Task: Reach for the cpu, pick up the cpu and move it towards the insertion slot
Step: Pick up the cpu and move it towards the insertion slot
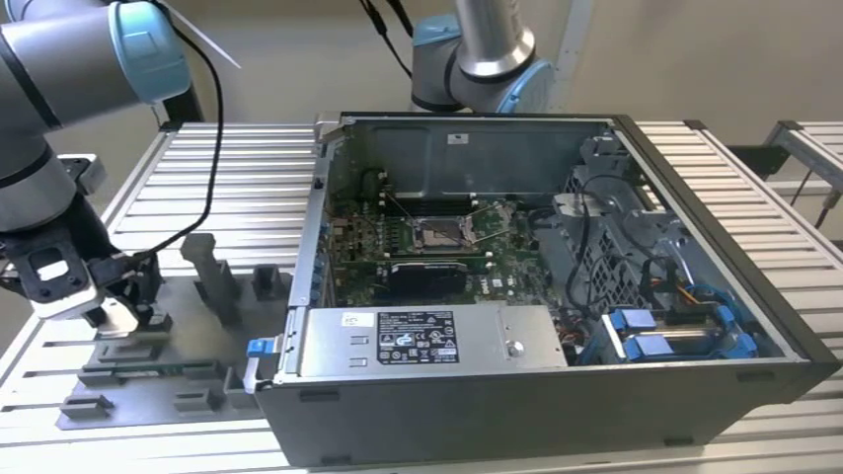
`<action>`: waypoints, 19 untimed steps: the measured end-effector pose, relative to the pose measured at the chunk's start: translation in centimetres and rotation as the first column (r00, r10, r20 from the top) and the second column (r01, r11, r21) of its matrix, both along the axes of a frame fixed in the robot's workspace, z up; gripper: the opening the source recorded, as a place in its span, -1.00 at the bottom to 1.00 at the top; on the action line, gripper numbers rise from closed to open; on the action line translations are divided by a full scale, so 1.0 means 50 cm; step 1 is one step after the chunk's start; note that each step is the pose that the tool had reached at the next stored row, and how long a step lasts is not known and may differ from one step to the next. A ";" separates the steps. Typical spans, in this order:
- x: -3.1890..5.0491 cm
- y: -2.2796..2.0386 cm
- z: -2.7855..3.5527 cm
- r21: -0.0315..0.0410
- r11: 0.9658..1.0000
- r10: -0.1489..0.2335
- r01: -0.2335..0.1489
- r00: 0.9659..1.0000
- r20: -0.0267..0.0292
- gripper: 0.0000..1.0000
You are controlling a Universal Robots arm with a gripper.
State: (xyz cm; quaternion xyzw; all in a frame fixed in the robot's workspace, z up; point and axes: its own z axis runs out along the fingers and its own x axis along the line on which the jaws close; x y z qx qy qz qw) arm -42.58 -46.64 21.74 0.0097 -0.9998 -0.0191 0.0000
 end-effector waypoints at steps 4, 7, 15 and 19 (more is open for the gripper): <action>0.000 0.0000 0.004 0.000 1.000 0.000 0.000 1.000 0.000 -1.00; 0.000 -0.0001 0.007 0.000 1.000 0.000 0.000 1.000 0.000 -1.00; 0.000 -0.0001 0.018 0.000 1.000 0.000 0.000 1.000 0.000 -1.00; 0.000 0.0000 0.025 0.000 1.000 0.000 0.000 1.000 0.000 -1.00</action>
